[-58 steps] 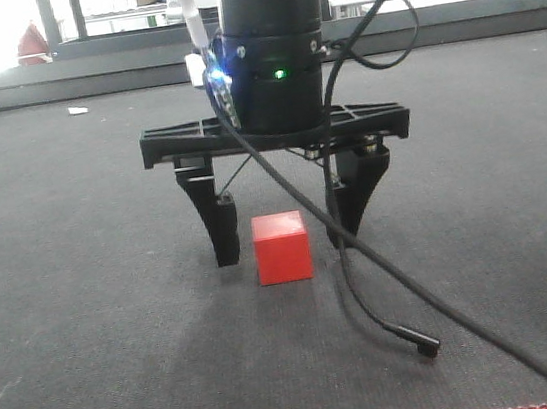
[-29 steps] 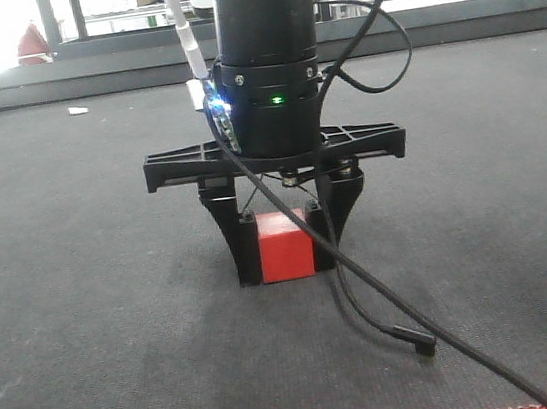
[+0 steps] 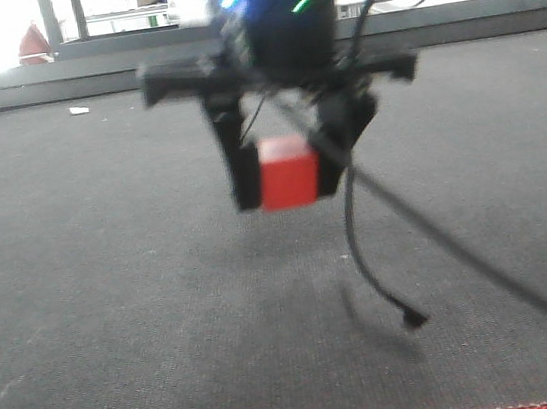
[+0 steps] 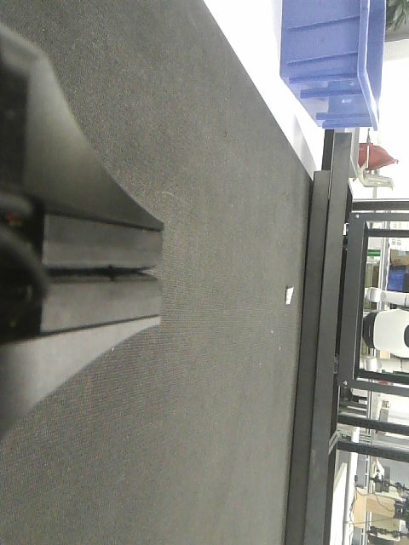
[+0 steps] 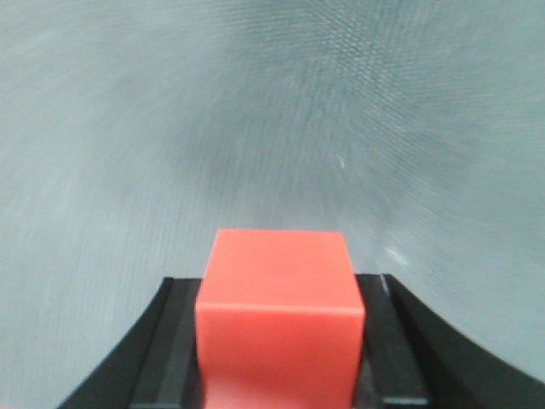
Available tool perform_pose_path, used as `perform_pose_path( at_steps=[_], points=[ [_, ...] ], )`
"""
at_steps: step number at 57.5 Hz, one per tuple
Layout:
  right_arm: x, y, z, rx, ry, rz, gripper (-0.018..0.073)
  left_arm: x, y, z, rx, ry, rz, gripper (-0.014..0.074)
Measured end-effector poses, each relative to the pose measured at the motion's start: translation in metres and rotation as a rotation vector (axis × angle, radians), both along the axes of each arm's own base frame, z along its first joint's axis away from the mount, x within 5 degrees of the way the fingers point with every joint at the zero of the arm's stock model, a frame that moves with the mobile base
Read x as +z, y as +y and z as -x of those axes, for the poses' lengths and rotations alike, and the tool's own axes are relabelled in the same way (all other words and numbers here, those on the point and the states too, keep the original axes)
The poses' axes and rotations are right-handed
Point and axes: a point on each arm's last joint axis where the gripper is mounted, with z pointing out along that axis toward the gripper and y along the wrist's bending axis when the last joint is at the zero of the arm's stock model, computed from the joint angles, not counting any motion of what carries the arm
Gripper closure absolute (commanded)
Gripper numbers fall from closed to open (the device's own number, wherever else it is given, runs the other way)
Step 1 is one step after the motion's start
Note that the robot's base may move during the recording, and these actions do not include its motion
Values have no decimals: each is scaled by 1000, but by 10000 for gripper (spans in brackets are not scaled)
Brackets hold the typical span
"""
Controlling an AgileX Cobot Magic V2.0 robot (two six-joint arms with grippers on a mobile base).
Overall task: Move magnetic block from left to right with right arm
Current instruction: 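Lift the red cube with the right gripper and raise it away, then drive the base away from the table holding the cube in the right gripper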
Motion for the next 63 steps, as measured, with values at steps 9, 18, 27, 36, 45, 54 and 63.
perform_pose_path(
  at_steps=[9,18,27,36,45,54,63],
  points=[
    [11,-50,14,43,-100,-11,281,0,0,0,0,0,0,722],
    [18,-110,31,10,-248,-22,281,0,0,0,0,0,0,722],
    [23,-170,57,-78,-425,-5,281,0,0,0,0,0,0,722],
    [20,-212,82,-192,-605,27,281,0,0,0,0,0,0,722],
    [16,-236,110,-311,-796,45,281,0,0,0,0,0,0,722],
    [4,-241,136,-344,-941,42,281,0,0,0,0,0,0,722],
    [-7,-240,163,-348,-1028,33,281,0,0,0,0,0,0,722]
  ],
)
